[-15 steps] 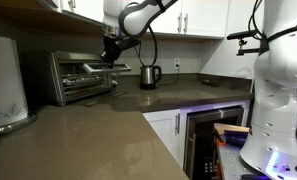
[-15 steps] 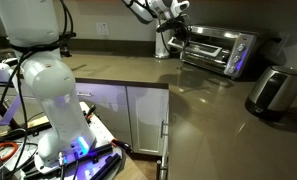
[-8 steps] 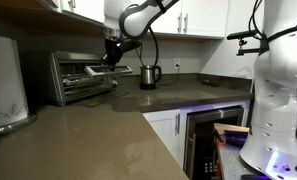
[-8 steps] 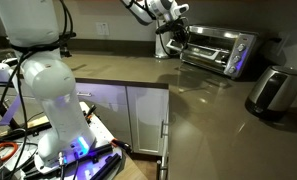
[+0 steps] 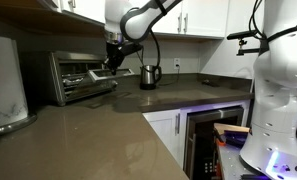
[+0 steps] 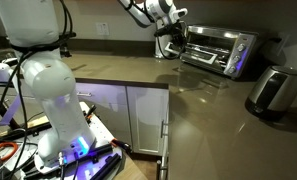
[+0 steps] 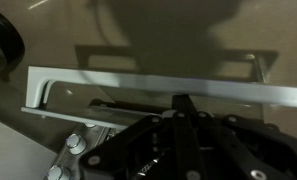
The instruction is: Open the door of the mini oven
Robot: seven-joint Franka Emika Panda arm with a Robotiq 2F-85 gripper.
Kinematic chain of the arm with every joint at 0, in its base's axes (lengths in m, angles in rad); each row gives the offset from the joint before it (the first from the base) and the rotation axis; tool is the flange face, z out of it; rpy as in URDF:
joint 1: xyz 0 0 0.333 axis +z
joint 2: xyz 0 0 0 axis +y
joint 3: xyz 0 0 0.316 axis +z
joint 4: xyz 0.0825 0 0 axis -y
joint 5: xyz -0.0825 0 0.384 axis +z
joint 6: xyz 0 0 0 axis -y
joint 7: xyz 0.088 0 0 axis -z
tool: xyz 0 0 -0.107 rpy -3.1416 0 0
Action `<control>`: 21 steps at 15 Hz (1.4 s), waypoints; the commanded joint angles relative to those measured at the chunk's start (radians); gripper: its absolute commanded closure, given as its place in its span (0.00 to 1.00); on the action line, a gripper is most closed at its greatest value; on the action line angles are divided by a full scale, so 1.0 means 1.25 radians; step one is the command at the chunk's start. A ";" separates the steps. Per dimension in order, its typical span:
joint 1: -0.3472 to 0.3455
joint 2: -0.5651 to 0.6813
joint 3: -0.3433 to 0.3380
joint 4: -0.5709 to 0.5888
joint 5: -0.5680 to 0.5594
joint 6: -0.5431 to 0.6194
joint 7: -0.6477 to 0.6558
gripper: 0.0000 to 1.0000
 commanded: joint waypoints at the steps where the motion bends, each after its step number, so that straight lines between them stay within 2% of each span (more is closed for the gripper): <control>1: 0.011 -0.017 -0.001 -0.023 0.039 -0.018 -0.037 1.00; 14: 0.059 -0.024 0.024 -0.116 0.056 -0.017 -0.003 1.00; 21: 0.069 -0.143 0.049 -0.216 0.068 -0.075 0.005 1.00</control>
